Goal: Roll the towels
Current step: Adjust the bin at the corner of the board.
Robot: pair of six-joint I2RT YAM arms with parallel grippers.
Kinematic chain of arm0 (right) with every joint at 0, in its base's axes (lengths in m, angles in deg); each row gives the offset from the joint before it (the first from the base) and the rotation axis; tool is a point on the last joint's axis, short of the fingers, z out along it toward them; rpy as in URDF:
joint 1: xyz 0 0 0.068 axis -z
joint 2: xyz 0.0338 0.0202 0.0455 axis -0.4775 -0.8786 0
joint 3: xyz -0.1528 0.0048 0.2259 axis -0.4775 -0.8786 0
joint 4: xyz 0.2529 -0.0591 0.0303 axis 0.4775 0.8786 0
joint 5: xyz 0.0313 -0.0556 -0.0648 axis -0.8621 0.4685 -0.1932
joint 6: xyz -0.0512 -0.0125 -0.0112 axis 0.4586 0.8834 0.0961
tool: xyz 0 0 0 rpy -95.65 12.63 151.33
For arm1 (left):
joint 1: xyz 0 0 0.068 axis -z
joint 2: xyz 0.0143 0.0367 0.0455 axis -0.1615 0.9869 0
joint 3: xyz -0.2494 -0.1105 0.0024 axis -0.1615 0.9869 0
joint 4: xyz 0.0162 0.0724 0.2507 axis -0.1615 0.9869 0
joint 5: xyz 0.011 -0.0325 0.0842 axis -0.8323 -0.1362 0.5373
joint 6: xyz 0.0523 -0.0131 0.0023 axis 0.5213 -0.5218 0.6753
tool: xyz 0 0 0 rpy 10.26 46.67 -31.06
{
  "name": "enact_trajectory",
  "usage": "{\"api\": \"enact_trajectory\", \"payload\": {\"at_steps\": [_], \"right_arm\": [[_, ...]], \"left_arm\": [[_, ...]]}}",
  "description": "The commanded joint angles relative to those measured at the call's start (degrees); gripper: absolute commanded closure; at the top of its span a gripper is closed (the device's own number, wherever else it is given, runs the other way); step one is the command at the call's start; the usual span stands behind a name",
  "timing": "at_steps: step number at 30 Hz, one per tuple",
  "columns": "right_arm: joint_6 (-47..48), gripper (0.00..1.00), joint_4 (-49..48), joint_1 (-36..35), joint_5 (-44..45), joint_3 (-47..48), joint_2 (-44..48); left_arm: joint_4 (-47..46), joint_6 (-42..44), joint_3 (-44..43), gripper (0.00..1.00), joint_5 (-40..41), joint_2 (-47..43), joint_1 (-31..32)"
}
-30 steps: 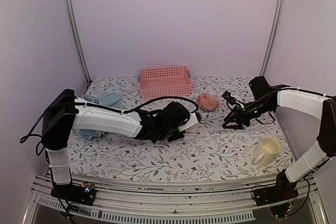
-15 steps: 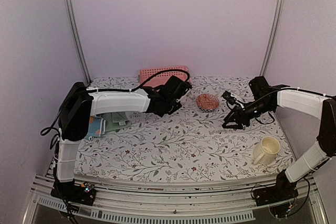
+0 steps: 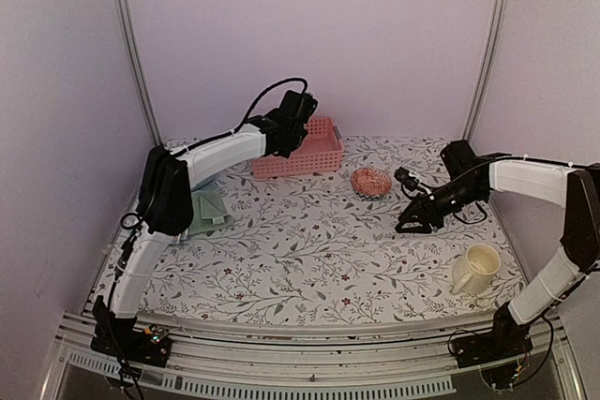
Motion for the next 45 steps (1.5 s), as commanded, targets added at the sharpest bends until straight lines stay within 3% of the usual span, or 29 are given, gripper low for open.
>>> {"api": "enact_trajectory", "payload": {"at_steps": [1,6,13,22,31,34,40,45], "right_arm": [[-0.2,0.48,-0.4,0.0,-0.8,-0.2,-1.2],[-0.1,0.48,0.0,0.0,-1.3,-0.2,-2.3],[0.1,0.48,0.2,-0.1,-1.0,-0.2,-3.6],[0.6,0.47,0.9,-0.1,-1.1,0.2,-4.9],[0.9,0.47,1.7,-0.1,-2.0,0.3,-5.3],[1.0,0.47,1.9,0.0,-2.1,0.2,-5.3],[1.1,0.47,1.9,0.0,-2.3,0.0,-4.9],[1.0,0.47,1.9,0.0,-2.2,-0.2,-4.9]], "left_arm": [[-0.8,1.9,-7.3,1.0,3.6,5.8,-2.7],[-8.6,5.0,-8.2,1.0,2.4,8.6,-4.6],[-6.5,4.5,-8.1,1.0,0.3,10.5,-5.9],[-5.2,1.9,4.0,1.0,-0.1,4.4,-7.5],[-7.4,4.5,11.9,1.0,3.1,-0.4,-10.9],[-7.6,6.0,10.7,1.0,5.7,0.6,-12.2],[-5.3,10.6,-0.7,1.0,15.0,9.4,-12.5],[-7.6,12.1,-4.1,1.0,15.9,11.7,-12.2]]}}
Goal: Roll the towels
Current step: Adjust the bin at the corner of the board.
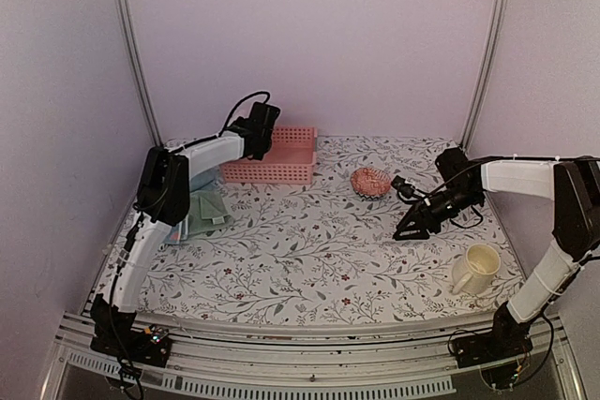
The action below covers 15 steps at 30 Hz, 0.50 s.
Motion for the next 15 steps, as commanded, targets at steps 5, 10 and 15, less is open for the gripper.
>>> {"api": "enact_trajectory", "payload": {"at_steps": [5,10,15], "right_arm": [[0.6,0.47,0.8,0.0,-1.1,-0.2,-0.4],[0.7,0.47,1.1,0.0,-1.0,-0.2,-0.8],[0.9,0.47,1.2,0.0,-1.0,-0.3,-1.0]], "left_arm": [[-9.3,10.2,-2.1,1.0,3.8,4.7,1.1],[-13.0,15.8,-5.5,1.0,5.1,10.3,1.8],[-10.9,12.9,-5.9,1.0,4.5,11.8,2.2]]}}
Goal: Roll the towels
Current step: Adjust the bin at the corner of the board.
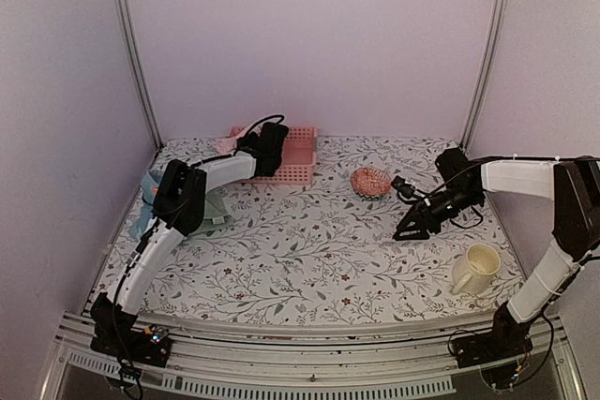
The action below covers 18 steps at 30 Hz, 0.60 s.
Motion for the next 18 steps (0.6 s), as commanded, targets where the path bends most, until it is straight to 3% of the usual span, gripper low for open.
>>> {"api": "enact_trajectory", "payload": {"at_steps": [1,7,12,15,18], "right_arm": [[0.9,0.47,1.0,0.0,-0.8,-0.2,-1.1],[1.2,0.47,1.5,-0.1,-0.9,0.0,-2.1],[1.4,0.47,1.9,-0.1,-0.9,0.3,-2.6],[1.5,0.47,2.0,0.0,-0.8,0.4,-3.0],[1.6,0.47,2.3,-0.1,-0.9,0.4,-3.2]], "left_arm": [[0.8,-2.2,-1.8,1.0,-0.5,1.4,0.9],[12.4,-13.1,-5.0,1.0,-5.6,1.4,1.1],[26.1,-28.3,-5.5,1.0,-16.6,-1.8,0.4],[30.0,-34.0,-5.1,1.0,-21.7,-2.8,-0.7],[30.6,-35.0,-5.1,1.0,-20.4,-1.7,-1.2]]}}
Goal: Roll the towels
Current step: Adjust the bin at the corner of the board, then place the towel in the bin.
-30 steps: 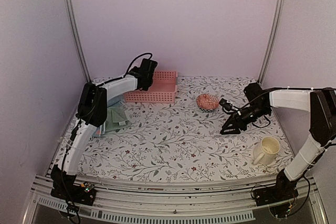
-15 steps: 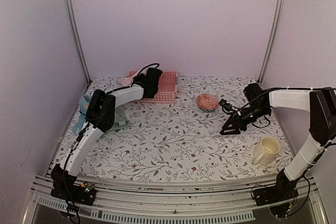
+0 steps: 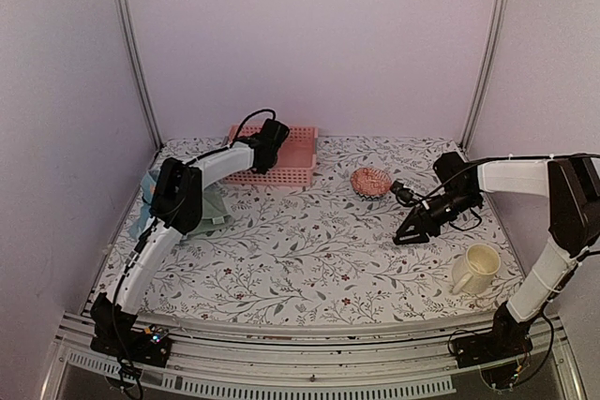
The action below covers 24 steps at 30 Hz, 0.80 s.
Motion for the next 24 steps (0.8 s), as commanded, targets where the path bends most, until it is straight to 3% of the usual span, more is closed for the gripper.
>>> {"api": "enact_trajectory", "payload": {"at_steps": [1,8,15,17,20,24], "right_arm": [[0.8,0.47,1.2,-0.1,-0.9,0.4,-1.3],[0.8,0.47,1.4,0.0,-0.8,0.1,-1.5],[0.9,0.46,1.8,0.0,-0.7,0.1,-2.2],[1.0,0.46,1.9,-0.1,-0.7,0.1,-2.3],[1.1,0.46,2.1,0.0,-0.7,0.1,-2.4],[1.2,0.46,2.2,0.0,-0.7,0.1,-2.5]], "left_arm": [[7.9,-8.3,-0.4,1.0,-3.7,-0.7,-1.2],[12.9,-16.8,-1.6,1.0,-3.3,-0.4,-3.7],[13.1,-18.5,-2.1,1.0,-3.8,-0.4,-5.9],[13.6,-20.1,-2.0,0.91,-6.1,-0.5,-6.6],[14.0,-22.0,-1.3,0.65,-9.4,-1.5,-7.3],[13.2,-22.8,1.2,0.59,-12.4,-5.2,-7.3]]}}
